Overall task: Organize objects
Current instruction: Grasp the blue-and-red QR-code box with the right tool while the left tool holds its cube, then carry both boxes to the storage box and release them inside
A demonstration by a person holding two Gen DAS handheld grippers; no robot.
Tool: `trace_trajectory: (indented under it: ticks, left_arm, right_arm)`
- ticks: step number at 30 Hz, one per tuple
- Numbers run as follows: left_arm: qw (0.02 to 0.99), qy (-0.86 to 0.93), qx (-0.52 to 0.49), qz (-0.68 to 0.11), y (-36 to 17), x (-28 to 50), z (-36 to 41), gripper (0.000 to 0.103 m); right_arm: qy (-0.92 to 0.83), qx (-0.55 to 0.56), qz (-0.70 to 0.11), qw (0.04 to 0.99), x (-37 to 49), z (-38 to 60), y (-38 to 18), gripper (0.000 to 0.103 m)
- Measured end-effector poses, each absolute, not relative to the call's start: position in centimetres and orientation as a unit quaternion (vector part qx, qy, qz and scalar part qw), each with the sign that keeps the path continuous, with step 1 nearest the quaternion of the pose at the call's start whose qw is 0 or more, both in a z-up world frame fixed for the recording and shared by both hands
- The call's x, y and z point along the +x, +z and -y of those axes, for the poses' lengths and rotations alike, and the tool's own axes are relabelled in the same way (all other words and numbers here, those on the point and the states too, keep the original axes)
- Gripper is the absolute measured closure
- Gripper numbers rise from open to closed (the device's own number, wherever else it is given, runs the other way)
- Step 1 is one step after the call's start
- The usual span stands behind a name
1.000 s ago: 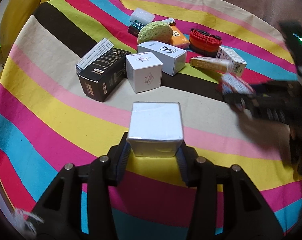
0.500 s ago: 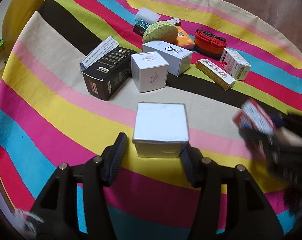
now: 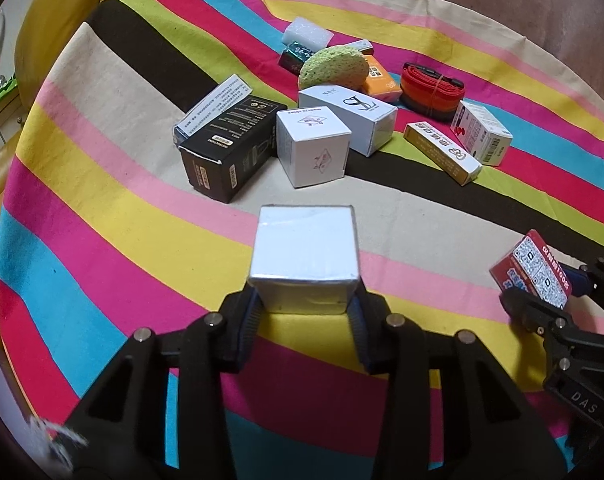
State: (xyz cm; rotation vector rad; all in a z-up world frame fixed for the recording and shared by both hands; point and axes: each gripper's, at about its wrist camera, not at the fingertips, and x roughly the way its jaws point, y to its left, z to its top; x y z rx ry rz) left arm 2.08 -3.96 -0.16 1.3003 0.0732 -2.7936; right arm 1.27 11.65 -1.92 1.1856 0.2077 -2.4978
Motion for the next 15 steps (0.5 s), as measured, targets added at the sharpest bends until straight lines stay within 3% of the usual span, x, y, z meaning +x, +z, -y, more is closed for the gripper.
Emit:
trace_trajectory:
  ticks: [10, 15]
  left_arm:
    - [0.044, -0.905, 0.423, -0.006, 0.1, 2.6, 3.5, 0.059]
    - [0.044, -0.908, 0.416, 0.000, 1.2, 7.4, 2.3, 0.059]
  right_arm:
    - [-0.889, 0.419, -0.083, 0.164, 1.3, -11.5, -1.8, 0.061]
    - [-0.892, 0.429, -0.030, 0.142, 3.8, -12.3, -1.2, 0.061]
